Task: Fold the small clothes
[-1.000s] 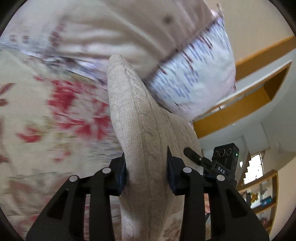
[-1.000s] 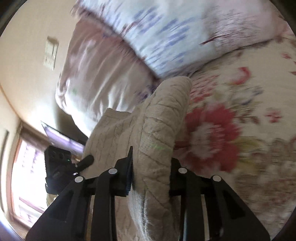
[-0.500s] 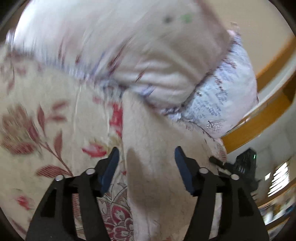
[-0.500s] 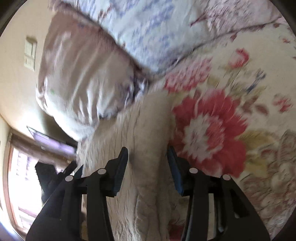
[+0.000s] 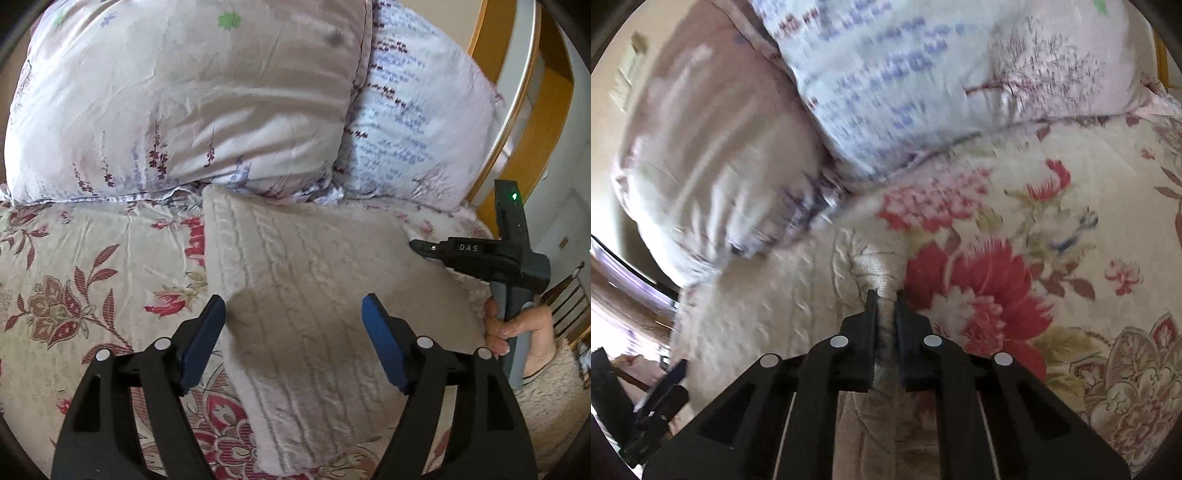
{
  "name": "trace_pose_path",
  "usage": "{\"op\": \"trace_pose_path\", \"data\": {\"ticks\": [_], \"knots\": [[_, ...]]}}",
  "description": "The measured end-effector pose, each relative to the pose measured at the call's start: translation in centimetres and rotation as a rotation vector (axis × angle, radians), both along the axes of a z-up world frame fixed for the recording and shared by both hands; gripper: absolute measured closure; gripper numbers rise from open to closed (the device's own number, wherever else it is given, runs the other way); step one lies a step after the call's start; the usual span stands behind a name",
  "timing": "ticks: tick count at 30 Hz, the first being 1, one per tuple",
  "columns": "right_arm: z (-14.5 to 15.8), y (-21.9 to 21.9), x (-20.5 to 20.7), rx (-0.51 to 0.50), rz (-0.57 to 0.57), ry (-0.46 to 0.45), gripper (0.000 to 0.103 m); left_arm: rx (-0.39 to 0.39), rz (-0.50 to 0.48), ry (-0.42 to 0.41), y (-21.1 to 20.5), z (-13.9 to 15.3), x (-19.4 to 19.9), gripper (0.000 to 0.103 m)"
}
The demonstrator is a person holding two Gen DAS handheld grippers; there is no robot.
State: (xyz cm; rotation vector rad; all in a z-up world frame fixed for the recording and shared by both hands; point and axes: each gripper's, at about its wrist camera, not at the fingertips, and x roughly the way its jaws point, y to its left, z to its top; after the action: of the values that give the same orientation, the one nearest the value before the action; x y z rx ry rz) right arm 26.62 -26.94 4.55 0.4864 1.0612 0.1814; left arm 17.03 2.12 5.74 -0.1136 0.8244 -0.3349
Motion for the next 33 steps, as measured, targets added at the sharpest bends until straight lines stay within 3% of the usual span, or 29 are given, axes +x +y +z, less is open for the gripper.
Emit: {"op": "trace_pose_path", "data": {"ticks": [2,7,11,17,20,22,26,28,30,33], "knots": [[0.7,0.2,0.0,-0.031,0.010,-0.003,0.090,0.015,0.008,0.004,-0.1,-0.1,-0.1,0.027],[3.9,0.8,-2.2,-0.044,0.028,-0.119,0.060,0.079,0.040,-0.026,0.2,0.4,-0.7,0.026],[5.6,2.6,-4.8,-0.067,0.144,-0.192,0.059,0.096,0.048,-0.008,0.5,0.2,-0.8,0.026],[5.0,5.6,-6.5,-0.157,0.259,-0.181,0.056,0.094,0.053,0.016,0.7,-0.5,-0.8,0.022],[2.6,7.0,-6.7,-0.255,0.275,-0.112,0.053,0.084,0.054,0.060,0.8,-1.5,-0.4,0.017],[2.1,7.5,-7.5,-0.296,0.258,-0.157,0.053,0.048,0.062,0.092,1.0,-2.3,-0.1,0.015],[2.7,7.3,-7.6,-0.281,0.224,-0.147,0.051,0.018,0.076,0.094,1.5,-2.1,-0.2,0.012],[3.4,6.7,-7.8,-0.257,0.202,-0.151,0.041,0.022,0.075,0.061,1.6,-1.5,-0.9,0.013],[4.4,6.2,-8.7,-0.259,0.165,-0.189,0.025,0.029,0.073,0.033,1.7,-1.0,-1.6,0.013],[5.7,5.6,-10.4,-0.288,0.128,-0.246,0.016,-0.001,0.062,0.012,2.2,-0.6,-3.0,0.012]]}}
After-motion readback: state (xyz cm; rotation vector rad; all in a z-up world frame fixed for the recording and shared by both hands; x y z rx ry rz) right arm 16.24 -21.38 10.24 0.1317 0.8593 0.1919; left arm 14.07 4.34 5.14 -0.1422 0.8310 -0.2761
